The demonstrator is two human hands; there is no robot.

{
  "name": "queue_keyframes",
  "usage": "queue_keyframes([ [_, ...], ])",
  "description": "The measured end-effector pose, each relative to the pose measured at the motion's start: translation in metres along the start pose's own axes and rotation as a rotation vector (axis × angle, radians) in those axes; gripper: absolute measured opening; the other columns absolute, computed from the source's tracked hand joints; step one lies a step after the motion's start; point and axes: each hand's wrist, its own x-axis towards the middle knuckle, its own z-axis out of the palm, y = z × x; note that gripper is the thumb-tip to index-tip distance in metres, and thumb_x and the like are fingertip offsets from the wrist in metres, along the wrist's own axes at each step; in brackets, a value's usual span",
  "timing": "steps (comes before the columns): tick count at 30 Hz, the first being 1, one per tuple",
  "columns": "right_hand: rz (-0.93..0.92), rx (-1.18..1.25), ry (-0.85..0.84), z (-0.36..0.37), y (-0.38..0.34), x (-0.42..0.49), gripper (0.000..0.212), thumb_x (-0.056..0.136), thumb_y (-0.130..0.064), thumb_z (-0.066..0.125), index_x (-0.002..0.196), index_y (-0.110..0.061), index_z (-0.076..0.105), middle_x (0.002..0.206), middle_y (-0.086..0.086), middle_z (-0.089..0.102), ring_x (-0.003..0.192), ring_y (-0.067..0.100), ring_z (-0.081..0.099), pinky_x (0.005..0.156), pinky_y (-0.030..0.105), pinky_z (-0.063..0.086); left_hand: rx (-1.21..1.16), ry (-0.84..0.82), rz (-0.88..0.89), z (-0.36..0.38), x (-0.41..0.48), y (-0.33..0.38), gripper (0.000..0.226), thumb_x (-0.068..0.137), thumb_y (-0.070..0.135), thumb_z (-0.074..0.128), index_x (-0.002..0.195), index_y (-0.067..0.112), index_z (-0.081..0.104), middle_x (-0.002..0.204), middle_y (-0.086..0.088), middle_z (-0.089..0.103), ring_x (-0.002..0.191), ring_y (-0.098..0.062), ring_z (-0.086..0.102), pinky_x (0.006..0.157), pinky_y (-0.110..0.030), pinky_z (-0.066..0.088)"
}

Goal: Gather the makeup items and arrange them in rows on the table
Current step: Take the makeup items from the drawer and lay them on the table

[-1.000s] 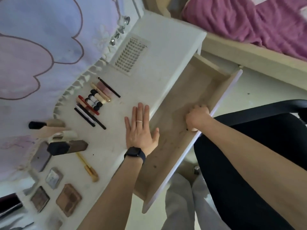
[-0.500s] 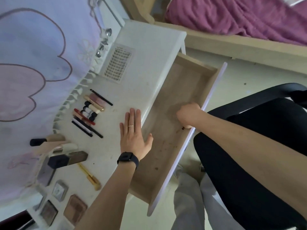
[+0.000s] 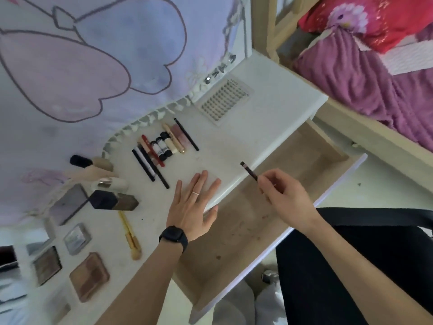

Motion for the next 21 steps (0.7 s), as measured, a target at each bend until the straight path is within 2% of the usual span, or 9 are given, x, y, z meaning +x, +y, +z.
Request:
queue_keyframes([
  [4, 0.014, 0.015, 0.067, 0.027, -0.019, 0.038, 0.007, 0.098, -0.038, 0.061, 0.095, -0.033, 0.06, 0.083, -0.014, 0.072, 0.065, 0.003, 0.061, 0.057, 0.016, 0.047, -0.023, -0.018, -0.034, 0.002, 0.003, 0.002, 0.073, 0.092, 0.052, 0.041, 0.158, 0.039, 0.011, 0.167, 0.001, 0.005, 0.152, -0.022, 0.014, 0.121, -0.058, 0.013],
  [7, 0.001, -0.088, 0.088, 0.049, -0.03, 0.075, 0.002, 0.1, -0.031, 0.057, 0.098, -0.031, 0.057, 0.085, -0.013, 0.071, 0.071, 0.003, 0.065, 0.056, 0.009, 0.045, -0.049, -0.003, -0.038, 0.003, 0.004, 0.002, 0.073, 0.091, 0.052, 0.041, 0.157, 0.04, 0.011, 0.167, 0.001, 0.006, 0.152, -0.021, 0.014, 0.12, -0.056, 0.011],
  [10, -0.042, -0.251, 0.106, 0.071, -0.042, 0.112, 0.011, 0.099, -0.021, 0.055, 0.11, -0.024, 0.058, 0.088, -0.016, 0.066, 0.078, -0.002, 0.061, 0.058, 0.005, 0.042, -0.074, -0.003, -0.051, 0.004, 0.004, 0.003, 0.074, 0.092, 0.052, 0.041, 0.157, 0.042, 0.008, 0.167, 0.004, 0.001, 0.153, -0.018, 0.008, 0.121, -0.055, 0.008],
  [12, -0.094, -0.363, 0.109, 0.087, -0.051, 0.132, 0.015, 0.098, -0.021, 0.057, 0.112, -0.02, 0.06, 0.087, -0.019, 0.063, 0.079, 0.0, 0.059, 0.064, 0.009, 0.04, -0.092, -0.001, -0.061, 0.005, 0.004, 0.002, 0.075, 0.091, 0.052, 0.042, 0.157, 0.042, 0.008, 0.167, 0.004, 0.001, 0.153, -0.018, 0.006, 0.121, -0.055, 0.007],
  [14, -0.139, -0.448, 0.098, 0.102, -0.059, 0.15, 0.015, 0.098, -0.021, 0.058, 0.112, -0.018, 0.061, 0.088, -0.013, 0.064, 0.082, 0.012, 0.06, 0.068, 0.02, 0.04, -0.094, 0.011, -0.056, 0.006, 0.004, 0.002, 0.077, 0.09, 0.052, 0.043, 0.157, 0.041, 0.008, 0.168, 0.003, 0.002, 0.153, -0.018, 0.006, 0.121, -0.055, 0.007],
  [17, -0.175, -0.557, 0.056, 0.123, -0.067, 0.172, 0.016, 0.099, -0.02, 0.056, 0.114, -0.018, 0.062, 0.099, -0.003, 0.07, 0.083, 0.017, 0.059, 0.069, 0.025, 0.038, -0.111, 0.029, -0.053, 0.007, 0.005, 0.001, 0.078, 0.089, 0.052, 0.044, 0.157, 0.041, 0.008, 0.168, 0.002, 0.002, 0.153, -0.019, 0.007, 0.12, -0.055, 0.005],
  [21, -0.21, -0.627, -0.002, 0.137, -0.071, 0.19, 0.028, 0.097, -0.014, 0.052, 0.122, -0.017, 0.064, 0.116, 0.004, 0.071, 0.104, 0.024, 0.064, 0.081, 0.025, 0.04, -0.12, 0.03, -0.065, 0.009, 0.005, 0.002, 0.079, 0.088, 0.051, 0.045, 0.157, 0.042, 0.009, 0.168, 0.003, 0.0, 0.153, -0.019, 0.01, 0.12, -0.055, 0.004],
])
